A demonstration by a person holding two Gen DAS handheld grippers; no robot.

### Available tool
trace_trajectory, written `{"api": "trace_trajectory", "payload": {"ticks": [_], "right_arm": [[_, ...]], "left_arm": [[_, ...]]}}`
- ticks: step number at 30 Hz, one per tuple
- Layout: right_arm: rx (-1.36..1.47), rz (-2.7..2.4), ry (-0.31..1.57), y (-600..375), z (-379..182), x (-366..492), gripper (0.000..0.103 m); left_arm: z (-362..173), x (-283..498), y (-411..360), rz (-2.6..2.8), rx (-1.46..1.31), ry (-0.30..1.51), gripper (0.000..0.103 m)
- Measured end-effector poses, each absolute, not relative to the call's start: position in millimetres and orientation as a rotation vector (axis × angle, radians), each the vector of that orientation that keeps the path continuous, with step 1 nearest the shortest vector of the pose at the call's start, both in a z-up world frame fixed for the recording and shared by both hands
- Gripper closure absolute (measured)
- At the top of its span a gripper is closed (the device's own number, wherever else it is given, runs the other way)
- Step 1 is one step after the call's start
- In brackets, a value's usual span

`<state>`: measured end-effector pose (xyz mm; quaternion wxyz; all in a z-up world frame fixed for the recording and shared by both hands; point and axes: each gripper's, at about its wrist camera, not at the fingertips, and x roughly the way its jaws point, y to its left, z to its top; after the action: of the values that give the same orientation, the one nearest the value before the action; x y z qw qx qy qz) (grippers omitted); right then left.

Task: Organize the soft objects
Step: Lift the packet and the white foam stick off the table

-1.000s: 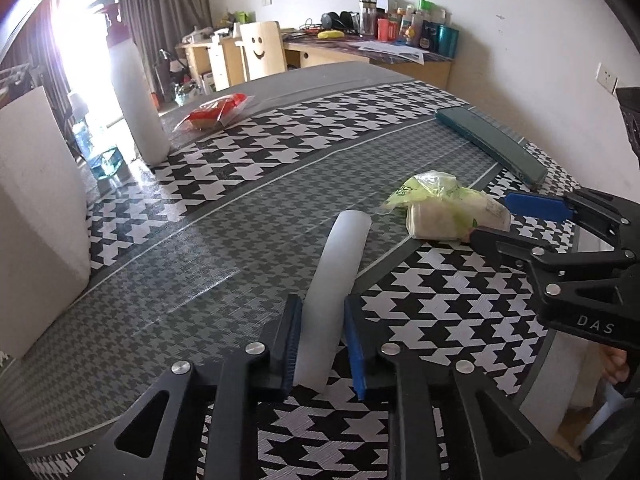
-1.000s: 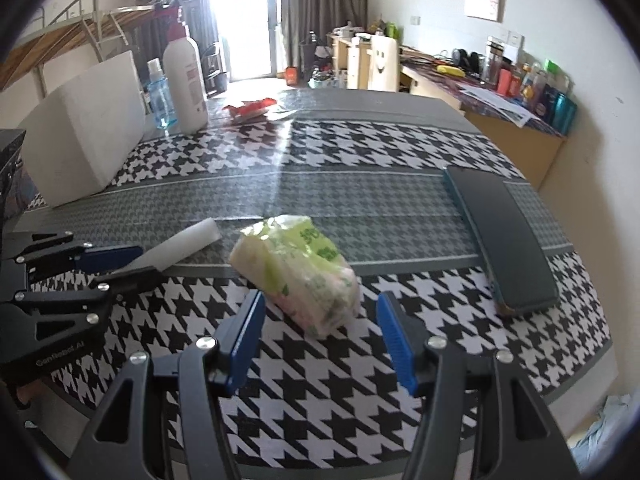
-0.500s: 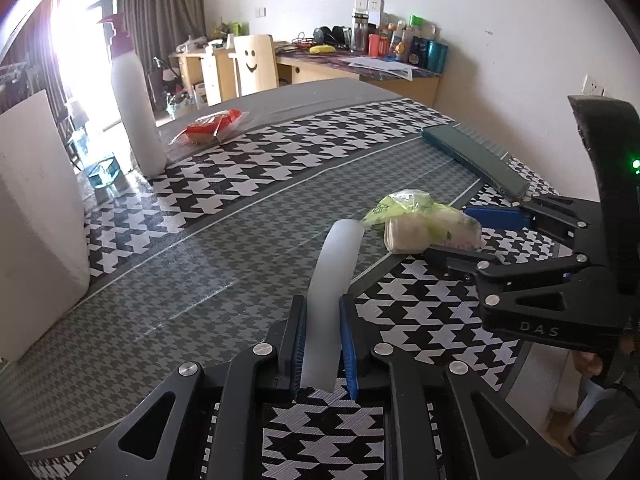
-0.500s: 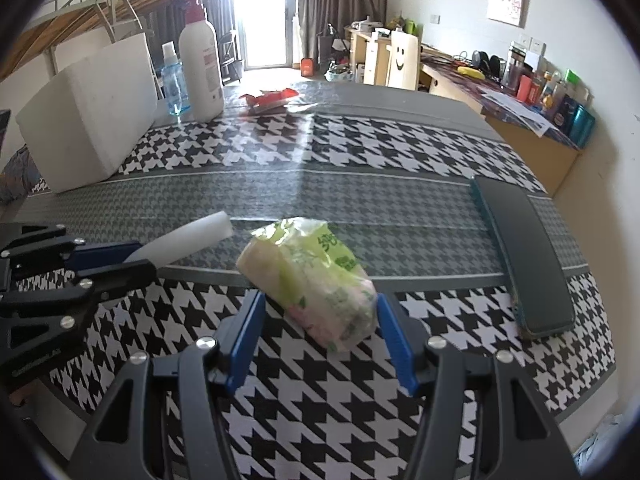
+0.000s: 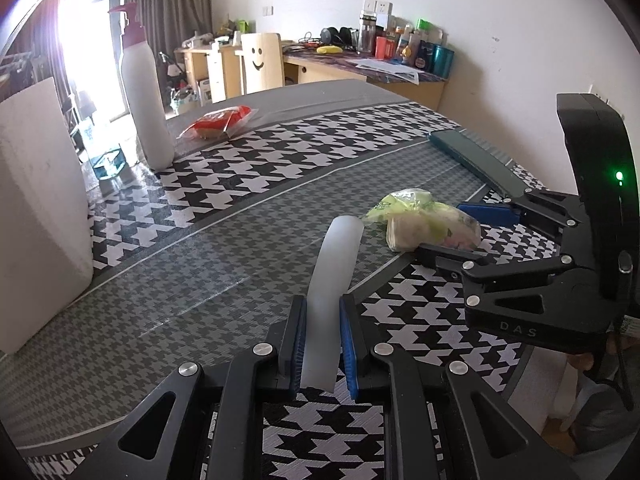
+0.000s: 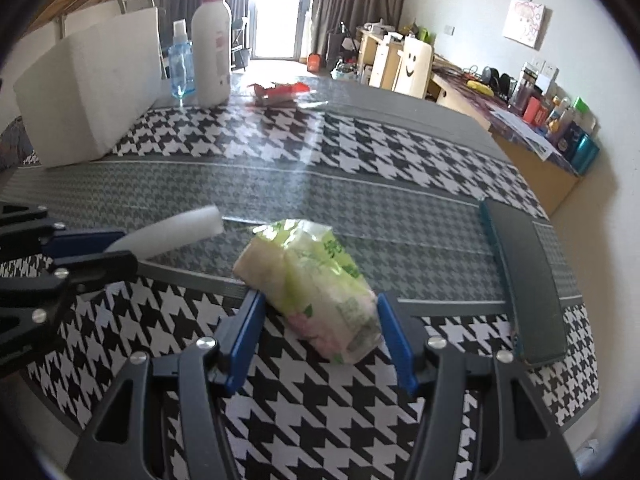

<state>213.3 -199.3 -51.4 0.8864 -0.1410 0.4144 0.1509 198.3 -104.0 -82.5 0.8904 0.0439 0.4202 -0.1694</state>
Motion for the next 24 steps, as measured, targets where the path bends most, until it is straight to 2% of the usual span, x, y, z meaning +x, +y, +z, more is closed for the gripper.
{"api": "trace_trajectory", "payload": {"ticks": [4,6,8,11,24], "right_arm": [[-0.268,0.314,0.874,-200.6,-51.2,215.5,0.041],[-0.265,0.317,0.875,-200.6,-51.1,215.4,0.052],[-0.262,0.312,0.878,-200.9,-49.8,216.1,0.059],[-0.238,0.324,0.877,-202.1,-48.6,215.1,0.063],[-0.125,0.347,0.822,-207.4,-25.3,196.1,0.065]], "left_arm": [[-81.4,196.3,-102.0,-0.351,0.082,0.874,0.085],[-80.1,195.9,-100.6,-0.350,0.078,0.872,0.085],[-78.5,195.3,-99.2,-0.348,0.073,0.867,0.085],[-76.6,193.8,-97.6,-0.344,0.070,0.860,0.085],[-57.8,180.2,-84.3,-0.312,0.064,0.797,0.085]]}}
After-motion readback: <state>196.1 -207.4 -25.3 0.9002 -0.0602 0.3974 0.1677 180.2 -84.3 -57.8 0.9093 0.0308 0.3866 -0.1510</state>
